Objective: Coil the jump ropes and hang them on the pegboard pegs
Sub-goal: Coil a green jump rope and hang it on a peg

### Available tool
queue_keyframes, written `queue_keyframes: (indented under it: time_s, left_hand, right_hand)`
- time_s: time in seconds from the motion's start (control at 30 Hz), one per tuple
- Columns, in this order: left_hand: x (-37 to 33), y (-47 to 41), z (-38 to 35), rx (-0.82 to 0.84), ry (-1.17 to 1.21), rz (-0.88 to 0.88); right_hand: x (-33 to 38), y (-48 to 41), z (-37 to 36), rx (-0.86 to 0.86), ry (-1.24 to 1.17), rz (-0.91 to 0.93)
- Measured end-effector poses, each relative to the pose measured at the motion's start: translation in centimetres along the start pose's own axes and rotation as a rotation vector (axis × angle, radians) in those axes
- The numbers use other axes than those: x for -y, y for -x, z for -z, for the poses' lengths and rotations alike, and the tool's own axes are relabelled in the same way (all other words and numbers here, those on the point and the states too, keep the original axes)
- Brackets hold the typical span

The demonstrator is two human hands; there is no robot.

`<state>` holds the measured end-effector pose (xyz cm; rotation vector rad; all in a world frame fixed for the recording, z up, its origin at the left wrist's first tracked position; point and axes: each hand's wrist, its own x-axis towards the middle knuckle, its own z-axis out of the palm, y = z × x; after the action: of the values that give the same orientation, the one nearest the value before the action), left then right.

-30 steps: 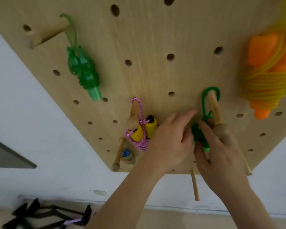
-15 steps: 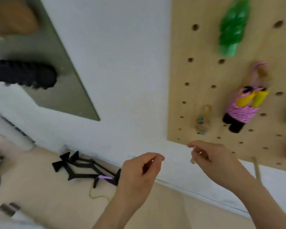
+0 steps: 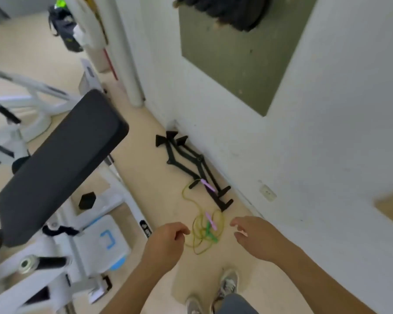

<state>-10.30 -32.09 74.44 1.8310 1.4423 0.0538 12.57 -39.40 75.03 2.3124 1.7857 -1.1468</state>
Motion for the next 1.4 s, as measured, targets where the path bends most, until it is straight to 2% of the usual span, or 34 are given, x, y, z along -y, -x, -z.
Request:
queue_keyframes:
  time_s: [0.17,0.33,0.53,0.63,0.77,0.9,0.97,1.07,1.13,1.23,1.3,1.4]
  left_hand:
    - [7.9,-5.9,-6.3,0.068,0.041,0.179]
    - [13.9,-12.7,-16.4,0.187,0.000,0.240]
    - [21.9,-22.6,-31.3,0.230,0.020,0.288]
    - [26.2,-29.0,-39.2,0.240,0.005,0.238]
    - [31.3,-38.5,-47.1,0.183,-0.143,0.132]
    - [33.8,-46.3,-51.0,0.196,-0.308,0.159]
    - [34.0,-47.5,-51.3,0.191,-0.273,0.187]
    - [31.8,-45.3,-48.3,0.052,0.013,0.163]
    - [28.5,-42.9,-43.7,-0.016,0.150,0.111]
    - [21.1,-38.5,-33.9,-0.018,0.276,0.004]
    - [15.5,-35.9,-26.2,-0.035,0.329,-0.062]
    - [7.3,-31.6,-14.6,-0.051,0.342,-0.248]
  right_hand:
    - [-2.7,-9.3,-8.6,0.153,-0.140,-0.123]
    - [-8.8,-16.9,-18.0,0.291,-0.169,-0.200]
    - [-16.7,-28.0,-29.4,0.295,-0.140,-0.153]
    - [-20.6,-34.8,-36.3,0.249,-0.173,-0.147]
    - [-24.4,-42.2,-43.8,0.198,-0.320,-0.136]
    - [-26.6,-46.1,-47.7,0.146,-0.419,-0.117]
    - [-26.9,-46.8,-47.8,0.126,-0.563,-0.159]
    - [-25.4,-45.9,-45.1,0.060,-0.858,-0.242]
    - [-22.8,-44.2,-41.6,0.013,-0.993,-0.241]
    - [-16.7,-40.5,-33.6,-0.046,-1.133,-0.164]
    - [-12.4,-37.5,-26.6,-0.145,-1.155,-0.123]
    - [-6.4,-31.9,-14.2,-0.434,-1.002,-0.123]
